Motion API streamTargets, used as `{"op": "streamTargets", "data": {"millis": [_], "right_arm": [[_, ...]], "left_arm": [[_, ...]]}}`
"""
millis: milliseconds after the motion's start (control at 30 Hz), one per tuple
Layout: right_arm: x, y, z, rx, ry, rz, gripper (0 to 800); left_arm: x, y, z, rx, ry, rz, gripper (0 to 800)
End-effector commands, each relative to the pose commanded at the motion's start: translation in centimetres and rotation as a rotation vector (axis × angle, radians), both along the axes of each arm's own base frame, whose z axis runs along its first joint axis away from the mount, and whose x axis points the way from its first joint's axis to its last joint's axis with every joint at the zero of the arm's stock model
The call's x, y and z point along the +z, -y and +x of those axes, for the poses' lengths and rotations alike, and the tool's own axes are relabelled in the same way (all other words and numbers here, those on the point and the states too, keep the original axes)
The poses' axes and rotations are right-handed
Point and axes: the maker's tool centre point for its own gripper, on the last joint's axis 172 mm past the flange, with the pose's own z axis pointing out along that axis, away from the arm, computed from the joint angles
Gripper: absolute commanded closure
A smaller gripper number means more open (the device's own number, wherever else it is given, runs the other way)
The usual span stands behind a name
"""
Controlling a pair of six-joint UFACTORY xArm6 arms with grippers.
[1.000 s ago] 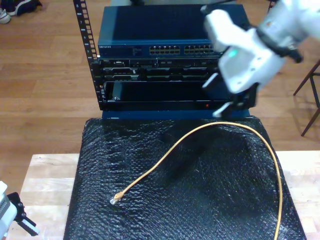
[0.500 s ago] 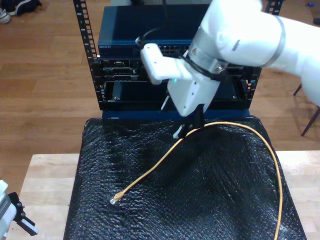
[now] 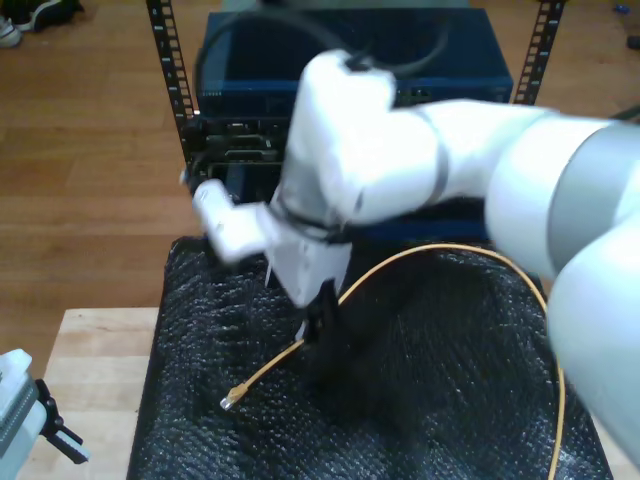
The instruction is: Grab the cable and plug it in
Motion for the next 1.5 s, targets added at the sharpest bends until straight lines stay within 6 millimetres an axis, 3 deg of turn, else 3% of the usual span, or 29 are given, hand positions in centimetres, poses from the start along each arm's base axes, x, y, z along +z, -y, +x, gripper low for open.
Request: {"op": "streamTargets", "data": {"millis": [167, 300, 533, 667, 1133, 1500], "right_arm": [[-1.2, -2.1, -1.4, 0.051, 0.011, -0.010, 21], [-2.0, -2.3, -1.7, 0.054, 0.017, -0.006, 23], [-5.4, -4.2, -4.0, 0.113, 0.006, -0.025, 23], [-6.4, -5.1, -4.7, 0.134, 0.018, -0.018, 22], [-9.1, -5.3, -4.3, 0.130, 0.030, -0.016, 27], [-9.1, -6.1, -3.4, 0.124, 0.063, 0.009, 67]], "left_arm": [[-0.8, -0.5, 0.5, 0.025, -0.003, 0.019, 0], [-1.1, -0.3, 0.3, 0.027, -0.015, 0.013, 0], [-1.2, -0.2, 0.2, 0.029, -0.016, 0.014, 0], [-1.2, -0.2, 0.2, 0.030, -0.017, 0.014, 0], [-1.2, -0.2, 0.1, 0.030, -0.019, 0.012, 0], [-1.2, -0.2, 0.1, 0.030, -0.019, 0.012, 0]]}}
